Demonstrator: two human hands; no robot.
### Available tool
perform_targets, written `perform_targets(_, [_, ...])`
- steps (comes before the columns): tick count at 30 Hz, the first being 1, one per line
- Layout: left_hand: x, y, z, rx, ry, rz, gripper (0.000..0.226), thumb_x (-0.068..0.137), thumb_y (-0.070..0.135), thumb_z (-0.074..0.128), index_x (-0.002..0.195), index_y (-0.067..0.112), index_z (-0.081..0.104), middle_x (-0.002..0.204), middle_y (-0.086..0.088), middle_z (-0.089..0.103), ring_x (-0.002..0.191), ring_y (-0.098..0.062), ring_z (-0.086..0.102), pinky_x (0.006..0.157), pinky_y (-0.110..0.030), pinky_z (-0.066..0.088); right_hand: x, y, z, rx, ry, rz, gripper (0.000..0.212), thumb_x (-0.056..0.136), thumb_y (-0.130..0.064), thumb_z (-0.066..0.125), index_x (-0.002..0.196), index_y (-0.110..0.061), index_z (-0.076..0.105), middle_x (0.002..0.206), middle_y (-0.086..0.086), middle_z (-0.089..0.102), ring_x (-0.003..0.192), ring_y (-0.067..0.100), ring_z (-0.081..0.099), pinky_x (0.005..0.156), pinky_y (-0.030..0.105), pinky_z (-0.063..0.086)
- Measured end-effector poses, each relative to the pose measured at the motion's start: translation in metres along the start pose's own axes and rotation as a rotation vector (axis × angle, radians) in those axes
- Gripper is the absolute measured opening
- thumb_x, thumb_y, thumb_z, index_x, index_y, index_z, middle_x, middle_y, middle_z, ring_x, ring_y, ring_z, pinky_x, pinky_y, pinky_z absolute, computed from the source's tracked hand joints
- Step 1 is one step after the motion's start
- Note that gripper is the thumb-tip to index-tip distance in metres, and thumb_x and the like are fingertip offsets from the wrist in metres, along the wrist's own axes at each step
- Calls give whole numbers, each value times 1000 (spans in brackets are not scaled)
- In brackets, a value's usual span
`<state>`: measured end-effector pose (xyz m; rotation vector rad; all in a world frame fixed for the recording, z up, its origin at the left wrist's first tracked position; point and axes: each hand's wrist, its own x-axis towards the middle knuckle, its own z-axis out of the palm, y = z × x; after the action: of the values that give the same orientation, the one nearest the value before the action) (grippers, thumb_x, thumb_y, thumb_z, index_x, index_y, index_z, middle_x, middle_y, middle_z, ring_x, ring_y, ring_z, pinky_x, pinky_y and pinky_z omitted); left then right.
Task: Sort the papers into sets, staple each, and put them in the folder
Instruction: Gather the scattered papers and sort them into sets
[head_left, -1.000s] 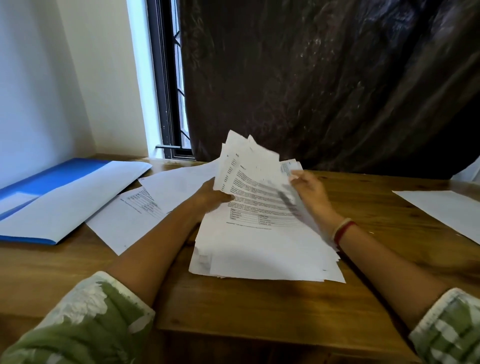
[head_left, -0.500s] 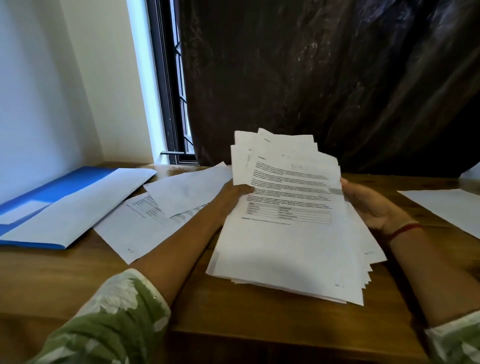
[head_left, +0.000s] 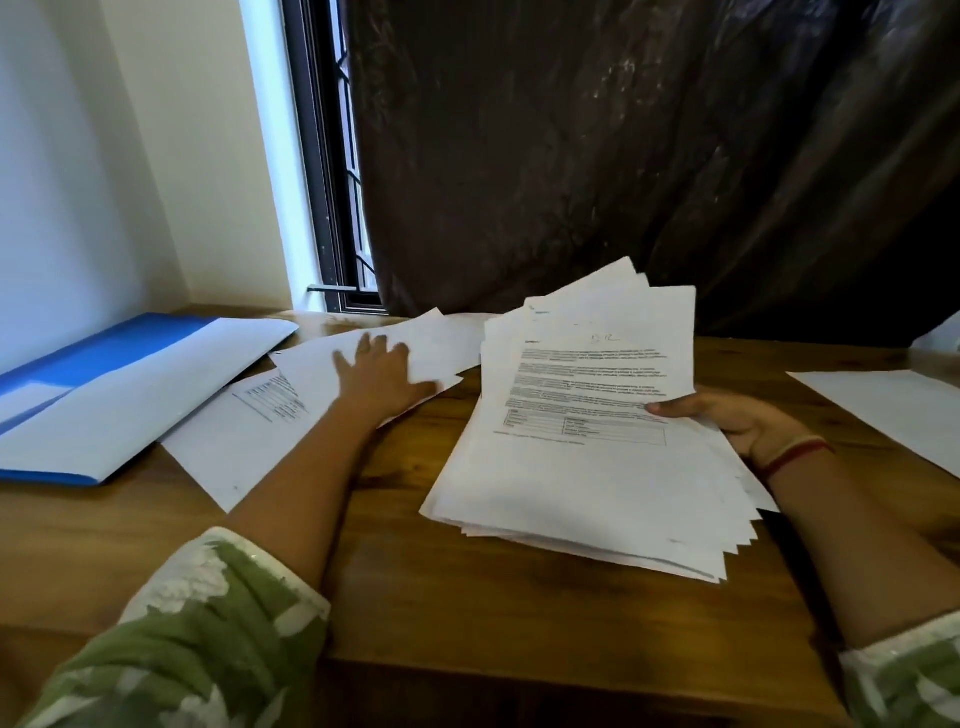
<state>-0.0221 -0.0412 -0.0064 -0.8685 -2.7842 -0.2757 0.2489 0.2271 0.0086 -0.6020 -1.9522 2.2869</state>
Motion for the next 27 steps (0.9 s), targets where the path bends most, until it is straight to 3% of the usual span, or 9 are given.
perform_targets(2, [0, -14, 8, -43, -164, -85, 76, 82, 73, 47, 138, 22, 39, 152, -10, 32, 142, -32, 24, 111, -65, 5, -1, 0, -2, 49, 25, 0, 112, 25, -9, 99, 129, -11, 57, 124, 15, 65, 106, 33, 66, 74, 44, 60])
perform_targets(5, [-3, -6, 9, -189, -209, -95, 69, 86, 64, 51, 139, 23, 35, 146, -7, 42, 133, -30, 41, 113, -62, 19, -2, 0, -2, 96, 22, -12, 110, 19, -7, 99, 122, -10, 60, 117, 15, 68, 95, 31, 71, 64, 40, 60])
perform_targets(8, [-8, 3, 1, -178, -142, -39, 66, 91, 54, 54, 145, 24, 31, 148, -6, 41, 133, -30, 42, 111, -52, 26, -5, -1, -1, 114, 22, -5, 110, 15, -6, 98, 118, -10, 61, 110, 16, 71, 89, 32, 72, 59, 39, 59])
perform_targets(12, [-9, 5, -3, 21, -11, 93, 45, 96, 46, 49, 132, 19, 50, 129, -7, 59, 113, -25, 58, 100, -37, 43, -8, 0, -7, 130, 49, 3, 109, 15, -3, 98, 117, -12, 61, 108, 17, 71, 86, 34, 72, 58, 43, 59])
perform_targets(18, [-5, 4, -4, 56, 210, 138, 34, 98, 41, 45, 120, 18, 60, 110, -5, 67, 96, -22, 64, 88, -33, 50, -8, 1, -18, 111, 94, 46, 107, 19, -6, 99, 119, -14, 60, 112, 17, 70, 85, 35, 72, 60, 46, 60])
perform_targets(20, [-2, -5, -19, -110, 252, 37, 33, 98, 38, 48, 117, 16, 63, 106, -7, 68, 93, -23, 64, 82, -33, 49, -9, -1, -12, 75, 71, 48, 80, 45, -6, 94, 117, -13, 61, 107, 16, 72, 83, 34, 72, 63, 48, 60])
perform_targets(23, [-6, -16, -62, -629, 273, -105, 30, 97, 33, 53, 109, 10, 67, 103, -11, 67, 87, -26, 63, 74, -33, 48, -8, -3, -6, 49, 61, 44, 33, 85, 0, 58, 115, -14, 60, 103, 14, 73, 84, 33, 72, 75, 50, 55])
perform_targets(25, [-14, -21, -85, -1251, 182, -194, 23, 95, 33, 57, 95, 11, 66, 95, -7, 69, 79, -22, 64, 68, -31, 51, -6, -2, -5, 60, 31, 46, 39, 80, 2, 63, 116, -14, 60, 104, 15, 73, 86, 34, 72, 75, 50, 55])
perform_targets(27, [-19, -23, -92, -1770, -125, -247, 24, 93, 35, 60, 100, 13, 67, 93, -5, 72, 81, -21, 68, 69, -33, 57, -4, -1, -4, 81, 10, 45, 67, 57, 2, 85, 117, -14, 60, 108, 17, 71, 89, 36, 71, 75, 51, 55])
